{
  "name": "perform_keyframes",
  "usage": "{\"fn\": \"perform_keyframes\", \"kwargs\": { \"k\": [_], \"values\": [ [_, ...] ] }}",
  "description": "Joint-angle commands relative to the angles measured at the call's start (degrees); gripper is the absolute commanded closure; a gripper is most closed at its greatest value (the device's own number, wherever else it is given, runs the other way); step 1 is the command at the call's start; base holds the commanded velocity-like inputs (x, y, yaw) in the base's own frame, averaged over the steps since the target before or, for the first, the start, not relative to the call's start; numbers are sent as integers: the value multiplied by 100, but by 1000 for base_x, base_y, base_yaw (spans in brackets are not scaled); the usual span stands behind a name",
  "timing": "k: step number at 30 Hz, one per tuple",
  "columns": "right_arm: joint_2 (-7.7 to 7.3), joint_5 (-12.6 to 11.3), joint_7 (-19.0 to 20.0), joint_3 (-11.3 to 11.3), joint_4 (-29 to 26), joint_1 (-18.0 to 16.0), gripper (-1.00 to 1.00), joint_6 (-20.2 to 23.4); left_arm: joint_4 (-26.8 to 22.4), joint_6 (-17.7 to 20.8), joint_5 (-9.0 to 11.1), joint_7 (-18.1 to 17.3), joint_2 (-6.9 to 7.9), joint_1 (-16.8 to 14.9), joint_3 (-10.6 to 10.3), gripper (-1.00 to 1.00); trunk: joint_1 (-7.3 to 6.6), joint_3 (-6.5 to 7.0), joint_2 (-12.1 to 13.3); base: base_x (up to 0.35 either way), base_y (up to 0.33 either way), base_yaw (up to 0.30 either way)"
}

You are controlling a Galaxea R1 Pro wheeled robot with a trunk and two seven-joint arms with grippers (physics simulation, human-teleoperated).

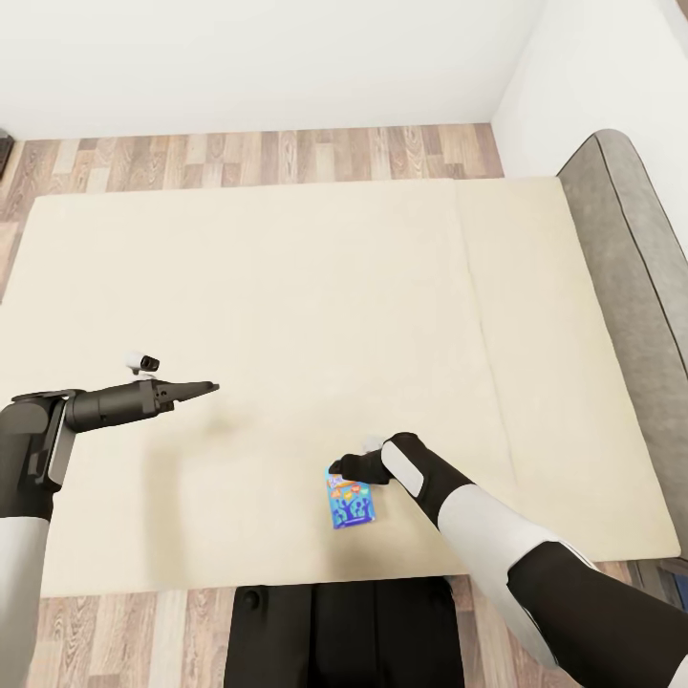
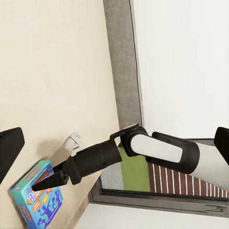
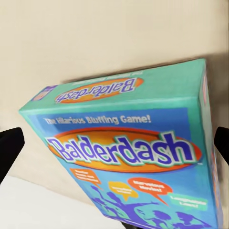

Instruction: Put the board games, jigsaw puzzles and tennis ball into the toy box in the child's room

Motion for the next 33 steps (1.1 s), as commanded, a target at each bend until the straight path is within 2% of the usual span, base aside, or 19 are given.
{"fn": "perform_keyframes", "kwargs": {
  "k": [1, 33],
  "values": [
    [0, -46, -35, 26, -2, -4, -100, 11, -1, 61, -4, -23, 3, -1, 0, -100, 3, -6, -9, 0, 24, 0],
    [0, -37, -42, 26, -20, -4, -100, -31, -1, 59, -1, -23, 3, -1, 0, -100, 3, -6, -9, 0, 2, 19]
  ]
}}
